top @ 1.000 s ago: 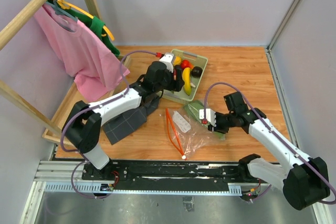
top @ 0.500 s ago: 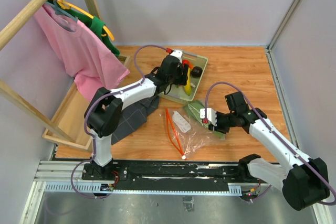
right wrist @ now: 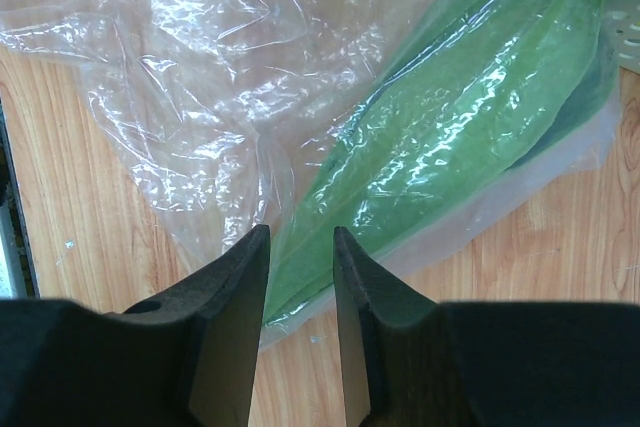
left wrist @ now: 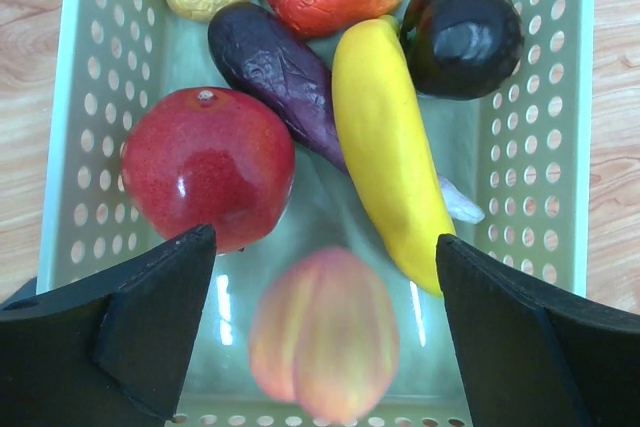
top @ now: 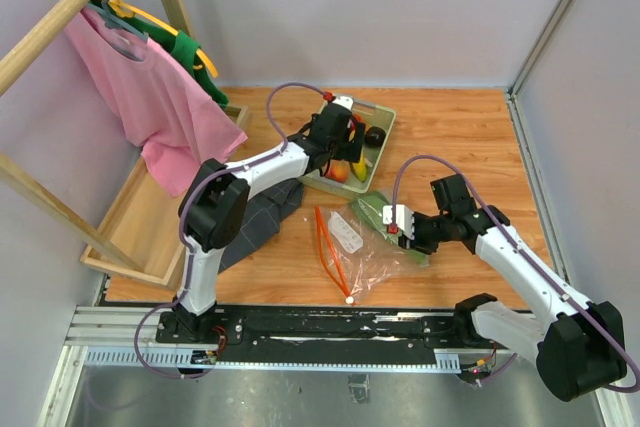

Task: Open the zip-top bag and remove the fake food
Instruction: Place the fake fruit in the bin, then pick up the fake vegetable from the zipper food storage bag.

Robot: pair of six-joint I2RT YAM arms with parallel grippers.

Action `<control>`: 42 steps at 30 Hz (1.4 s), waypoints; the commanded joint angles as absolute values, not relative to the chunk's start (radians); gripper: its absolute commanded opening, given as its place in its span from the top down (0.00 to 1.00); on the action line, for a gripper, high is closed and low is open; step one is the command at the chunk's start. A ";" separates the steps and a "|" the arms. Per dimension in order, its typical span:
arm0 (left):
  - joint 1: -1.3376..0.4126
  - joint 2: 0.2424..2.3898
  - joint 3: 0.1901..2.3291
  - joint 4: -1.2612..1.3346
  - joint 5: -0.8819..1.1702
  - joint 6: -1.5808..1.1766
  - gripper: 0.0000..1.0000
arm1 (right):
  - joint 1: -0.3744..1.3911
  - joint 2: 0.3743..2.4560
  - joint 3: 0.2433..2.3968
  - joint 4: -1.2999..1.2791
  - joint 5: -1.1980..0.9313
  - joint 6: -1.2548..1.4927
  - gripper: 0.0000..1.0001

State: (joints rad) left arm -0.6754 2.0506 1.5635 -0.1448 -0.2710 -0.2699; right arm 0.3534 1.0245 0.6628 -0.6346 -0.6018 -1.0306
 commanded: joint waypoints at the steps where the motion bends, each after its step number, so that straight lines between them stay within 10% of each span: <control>1: -0.669 2.066 1.610 -0.153 -0.296 -0.269 0.04 | 0.337 1.010 0.687 -0.663 -0.624 -1.052 0.67; 28: -0.667 1.457 1.018 0.374 0.085 -0.350 0.01 | 0.322 0.979 0.698 -0.669 -0.675 -1.035 0.53; 42: -0.667 0.917 0.505 0.486 0.280 -0.590 0.22 | 0.262 1.037 0.787 -0.689 -0.732 -0.863 0.32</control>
